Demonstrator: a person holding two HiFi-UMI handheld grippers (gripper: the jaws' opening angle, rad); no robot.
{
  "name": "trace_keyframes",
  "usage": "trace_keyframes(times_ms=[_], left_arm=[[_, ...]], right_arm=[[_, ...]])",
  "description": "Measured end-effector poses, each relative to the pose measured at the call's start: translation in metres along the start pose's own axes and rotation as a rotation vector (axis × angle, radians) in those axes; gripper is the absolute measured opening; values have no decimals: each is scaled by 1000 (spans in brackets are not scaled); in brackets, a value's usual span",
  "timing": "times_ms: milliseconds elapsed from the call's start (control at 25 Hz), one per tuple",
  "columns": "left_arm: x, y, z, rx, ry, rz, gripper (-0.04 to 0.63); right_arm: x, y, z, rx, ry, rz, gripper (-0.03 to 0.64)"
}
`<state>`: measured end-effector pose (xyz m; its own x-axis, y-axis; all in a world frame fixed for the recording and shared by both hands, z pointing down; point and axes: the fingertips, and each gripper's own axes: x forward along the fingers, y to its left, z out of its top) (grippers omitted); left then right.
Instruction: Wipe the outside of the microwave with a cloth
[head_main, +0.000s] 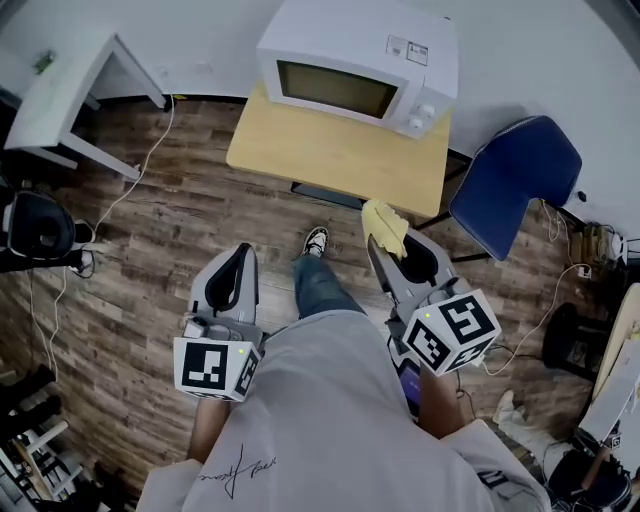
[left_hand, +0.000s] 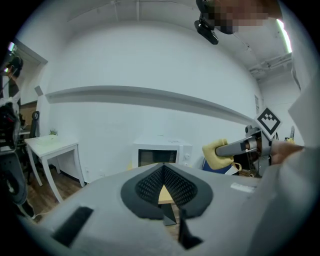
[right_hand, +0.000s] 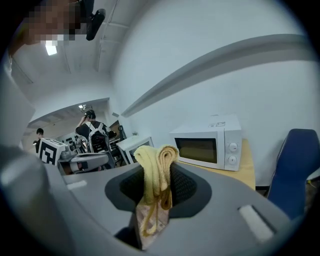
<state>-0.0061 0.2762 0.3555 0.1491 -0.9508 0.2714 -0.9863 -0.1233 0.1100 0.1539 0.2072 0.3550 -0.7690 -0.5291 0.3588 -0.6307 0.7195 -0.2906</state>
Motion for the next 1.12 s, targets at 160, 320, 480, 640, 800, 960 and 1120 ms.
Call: trace_keyframes(times_ms=[160, 320, 480, 640, 800, 960, 1120], left_arm=[[54, 25, 23, 26, -2, -26, -11], [108, 43, 50, 37, -14, -56, -11], [168, 52, 72, 46, -16, -97, -11], [210, 54, 88, 55, -20, -126, -11], [239, 53, 103, 84, -19, -160, -11], [256, 43, 103, 104, 6, -217, -11], [270, 36, 99, 105, 28, -260, -10]], right_arm=[[40, -32, 24, 19, -4, -17, 107], [71, -74, 55, 65, -26, -75, 107], [95, -127, 89, 123, -72, -161, 107], [107, -159, 118, 193, -149, -154, 107], [115, -186, 148, 194, -194, -170, 107], [122, -208, 168, 74, -131, -201, 109], [127, -241, 189, -40, -81, -288, 119]])
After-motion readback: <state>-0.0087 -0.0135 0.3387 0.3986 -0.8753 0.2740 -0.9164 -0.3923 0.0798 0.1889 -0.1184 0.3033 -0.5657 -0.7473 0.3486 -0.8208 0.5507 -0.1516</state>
